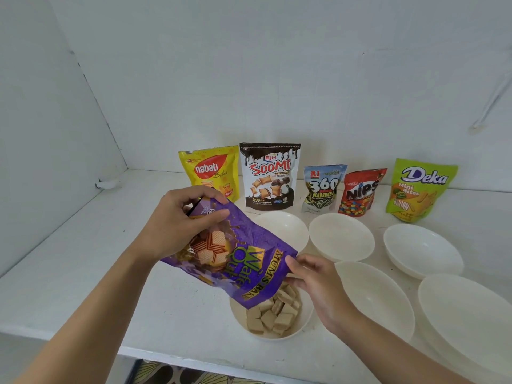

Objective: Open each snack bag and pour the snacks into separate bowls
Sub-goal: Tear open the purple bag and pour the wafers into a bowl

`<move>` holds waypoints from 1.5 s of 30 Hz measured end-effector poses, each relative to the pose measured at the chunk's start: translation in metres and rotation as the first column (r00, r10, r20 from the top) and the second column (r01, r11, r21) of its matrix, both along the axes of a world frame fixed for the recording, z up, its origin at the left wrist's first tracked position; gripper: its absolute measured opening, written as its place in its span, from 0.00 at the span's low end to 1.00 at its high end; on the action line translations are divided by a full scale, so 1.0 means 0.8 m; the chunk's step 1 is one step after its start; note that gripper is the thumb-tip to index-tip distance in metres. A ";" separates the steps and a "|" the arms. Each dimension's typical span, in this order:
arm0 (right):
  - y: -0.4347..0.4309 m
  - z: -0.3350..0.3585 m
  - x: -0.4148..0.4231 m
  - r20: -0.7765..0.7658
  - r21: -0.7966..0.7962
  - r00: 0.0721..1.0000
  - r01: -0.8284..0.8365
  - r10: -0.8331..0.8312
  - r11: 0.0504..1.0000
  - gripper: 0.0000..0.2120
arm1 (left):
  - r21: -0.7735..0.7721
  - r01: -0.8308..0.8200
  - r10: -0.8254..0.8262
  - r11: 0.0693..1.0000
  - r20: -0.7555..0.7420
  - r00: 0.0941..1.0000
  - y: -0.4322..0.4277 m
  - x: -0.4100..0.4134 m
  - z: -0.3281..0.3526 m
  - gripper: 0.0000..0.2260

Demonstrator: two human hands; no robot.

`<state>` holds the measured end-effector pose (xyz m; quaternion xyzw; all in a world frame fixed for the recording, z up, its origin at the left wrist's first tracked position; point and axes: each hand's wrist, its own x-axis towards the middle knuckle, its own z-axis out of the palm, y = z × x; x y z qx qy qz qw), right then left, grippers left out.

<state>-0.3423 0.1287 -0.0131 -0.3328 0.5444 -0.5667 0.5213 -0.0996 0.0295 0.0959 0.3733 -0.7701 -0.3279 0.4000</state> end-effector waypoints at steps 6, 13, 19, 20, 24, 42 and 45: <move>-0.001 0.006 0.002 -0.062 -0.094 0.991 0.109 -0.115 0.990 0.10 | 0.081 0.031 -0.024 0.996 -0.085 0.996 0.002 -0.004 0.002 0.07; -0.002 0.006 -0.006 0.010 -0.065 0.993 0.119 -0.118 0.991 0.10 | 0.188 0.096 -0.085 0.978 -0.065 0.994 0.005 -0.001 -0.008 0.14; 0.000 0.012 -0.003 0.000 -0.116 0.987 0.161 -0.163 0.980 0.09 | 0.169 0.038 -0.028 0.985 -0.059 0.998 0.001 0.003 -0.014 0.15; 0.000 0.014 -0.003 0.014 -0.130 0.984 0.178 -0.178 0.975 0.09 | 0.169 0.014 -0.002 0.986 -0.071 0.998 -0.001 0.005 -0.017 0.15; -0.001 0.021 -0.004 0.114 -0.172 0.981 0.176 -0.158 0.969 0.13 | 0.200 -0.035 0.066 0.979 -0.148 0.987 -0.004 0.010 -0.029 0.12; -0.001 0.008 -0.012 -0.011 -0.177 1.000 -0.030 0.028 0.984 0.09 | 0.173 0.143 -0.160 0.974 0.088 0.983 -0.003 -0.008 0.005 0.19; -0.005 0.007 -0.017 0.029 -0.172 0.999 0.021 -0.016 0.985 0.09 | 0.206 0.217 -0.247 0.954 0.133 0.960 -0.003 -0.009 0.010 0.23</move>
